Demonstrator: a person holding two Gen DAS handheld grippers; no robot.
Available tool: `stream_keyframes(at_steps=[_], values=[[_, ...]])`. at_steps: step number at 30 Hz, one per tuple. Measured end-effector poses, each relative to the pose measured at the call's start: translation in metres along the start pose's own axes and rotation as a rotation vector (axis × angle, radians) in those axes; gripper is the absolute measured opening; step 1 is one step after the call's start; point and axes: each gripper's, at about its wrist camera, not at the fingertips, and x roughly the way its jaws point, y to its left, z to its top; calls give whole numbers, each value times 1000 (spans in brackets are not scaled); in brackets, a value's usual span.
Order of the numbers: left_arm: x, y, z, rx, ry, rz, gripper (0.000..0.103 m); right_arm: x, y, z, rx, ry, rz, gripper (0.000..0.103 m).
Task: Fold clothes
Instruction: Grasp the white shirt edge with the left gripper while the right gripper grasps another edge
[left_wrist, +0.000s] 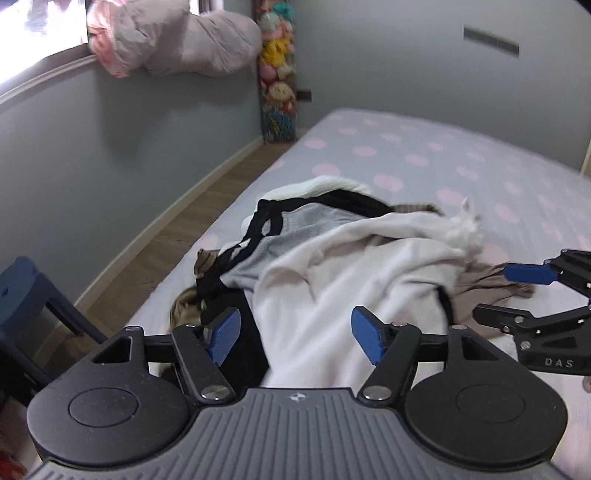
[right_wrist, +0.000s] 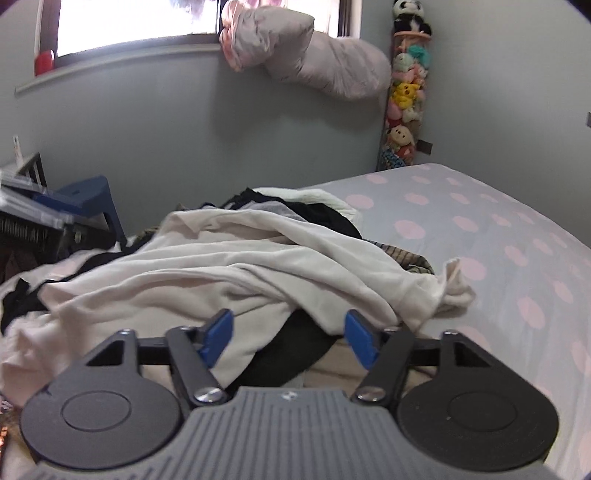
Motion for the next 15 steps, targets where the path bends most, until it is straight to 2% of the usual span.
stream_keyframes(at_steps=[2, 6, 8, 10, 11, 12, 13, 14, 15], values=[[23, 5, 11, 25, 30, -17, 56, 21, -4, 2, -6, 23, 6, 66], [62, 13, 20, 35, 87, -63, 53, 54, -9, 0, -10, 67, 17, 66], [78, 19, 21, 11, 112, -73, 52, 67, -10, -2, -6, 78, 27, 64], [86, 24, 22, -15, 114, -104, 45, 72, -11, 0, -3, 69, 32, 62], [91, 27, 22, -28, 115, -120, 41, 74, -12, 1, -1, 64, 34, 56], [95, 29, 23, -41, 116, -135, 39, 74, -12, 2, 0, 61, 41, 46], [95, 30, 24, -55, 111, -147, 32, 73, -13, 3, 0, 59, 44, 38], [94, 30, 25, -68, 107, -158, 24, 72, -13, 4, 1, 56, 46, 24], [94, 31, 25, -81, 103, -169, 20, 71, -13, 6, 1, 54, 49, 19]])
